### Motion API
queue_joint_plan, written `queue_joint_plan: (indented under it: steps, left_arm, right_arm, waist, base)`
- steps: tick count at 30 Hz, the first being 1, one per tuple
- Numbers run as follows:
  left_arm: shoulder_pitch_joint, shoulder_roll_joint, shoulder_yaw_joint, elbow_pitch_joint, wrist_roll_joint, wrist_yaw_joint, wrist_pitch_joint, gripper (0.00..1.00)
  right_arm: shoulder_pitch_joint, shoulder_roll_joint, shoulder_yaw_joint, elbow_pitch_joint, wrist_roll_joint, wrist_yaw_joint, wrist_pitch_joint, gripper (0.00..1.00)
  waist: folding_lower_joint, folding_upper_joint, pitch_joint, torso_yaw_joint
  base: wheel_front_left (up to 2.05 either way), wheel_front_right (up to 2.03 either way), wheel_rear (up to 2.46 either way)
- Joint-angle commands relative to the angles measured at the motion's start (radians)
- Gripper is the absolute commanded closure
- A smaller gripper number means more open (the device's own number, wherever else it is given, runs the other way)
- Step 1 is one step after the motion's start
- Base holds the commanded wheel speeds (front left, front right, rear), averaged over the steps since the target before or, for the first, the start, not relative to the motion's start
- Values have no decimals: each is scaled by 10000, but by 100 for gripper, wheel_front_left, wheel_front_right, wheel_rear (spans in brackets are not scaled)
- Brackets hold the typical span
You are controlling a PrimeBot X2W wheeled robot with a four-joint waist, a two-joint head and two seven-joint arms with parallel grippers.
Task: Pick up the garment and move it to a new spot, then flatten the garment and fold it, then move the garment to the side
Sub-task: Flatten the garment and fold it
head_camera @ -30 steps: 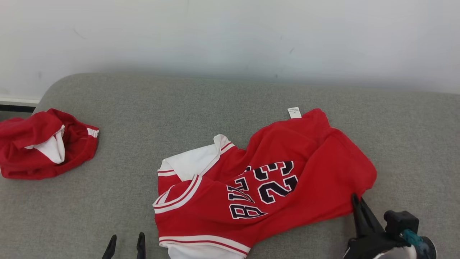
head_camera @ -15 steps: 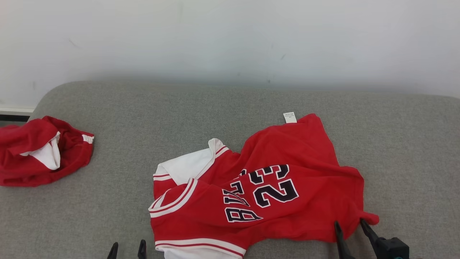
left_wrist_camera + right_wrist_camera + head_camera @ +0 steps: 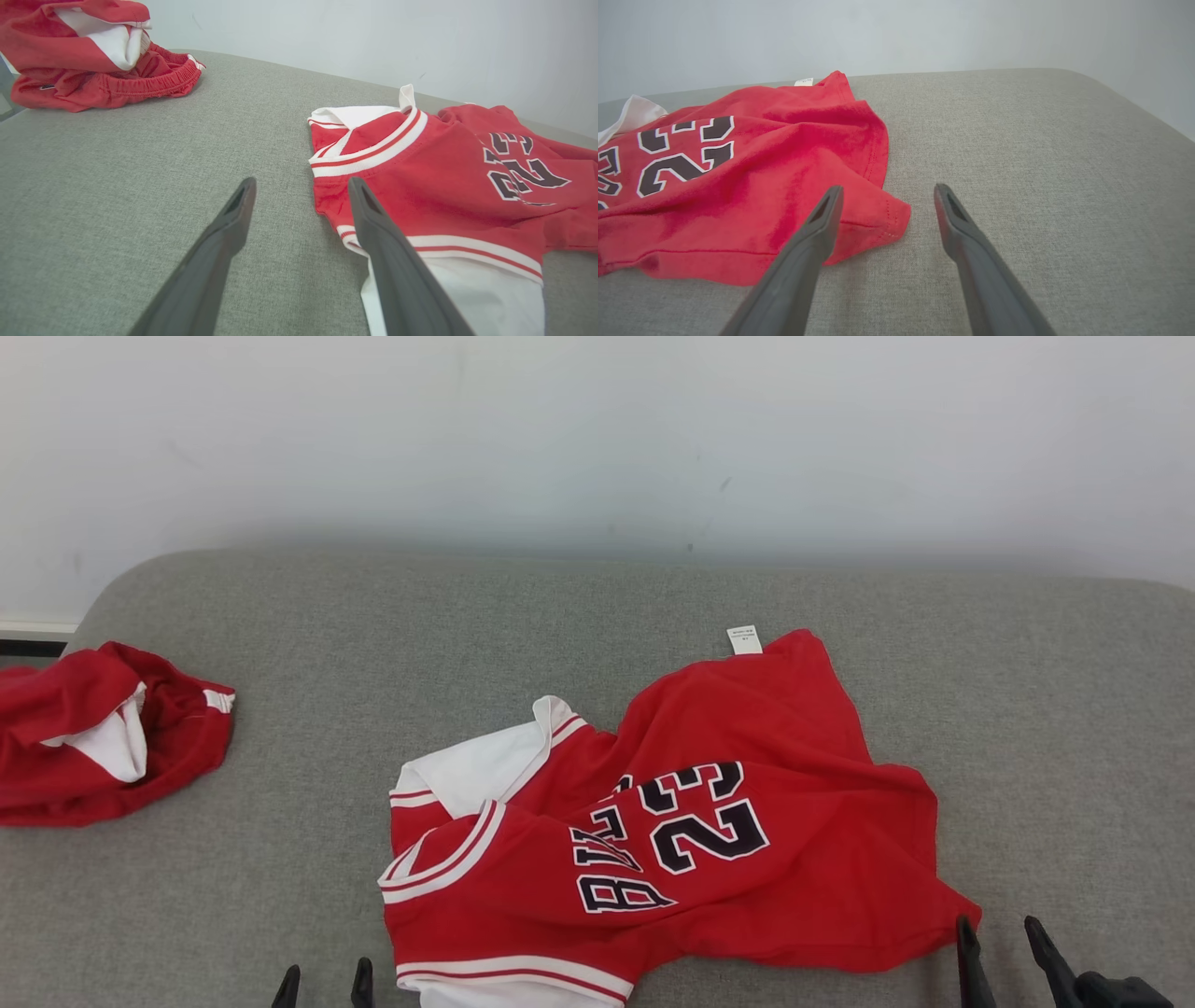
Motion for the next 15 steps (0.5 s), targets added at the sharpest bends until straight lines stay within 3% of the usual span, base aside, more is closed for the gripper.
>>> queue_joint_plan:
  steps: [1, 15]
  left_arm:
    - [-32, -2, 9, -62, -37, 15, -30, 0]
    - [10, -7, -384, 13, 146, 15, -30, 0]
  right_arm:
    - [-22, -28, -39, 76, 40, -25, 45, 0]
    - [-710, -70, -304, 1645, 294, -25, -197, 0]
  waist:
    - [0, 0, 34, -25]
    - [0, 0, 132, 129]
  base:
    - [0, 0, 0]
    - [0, 0, 0]
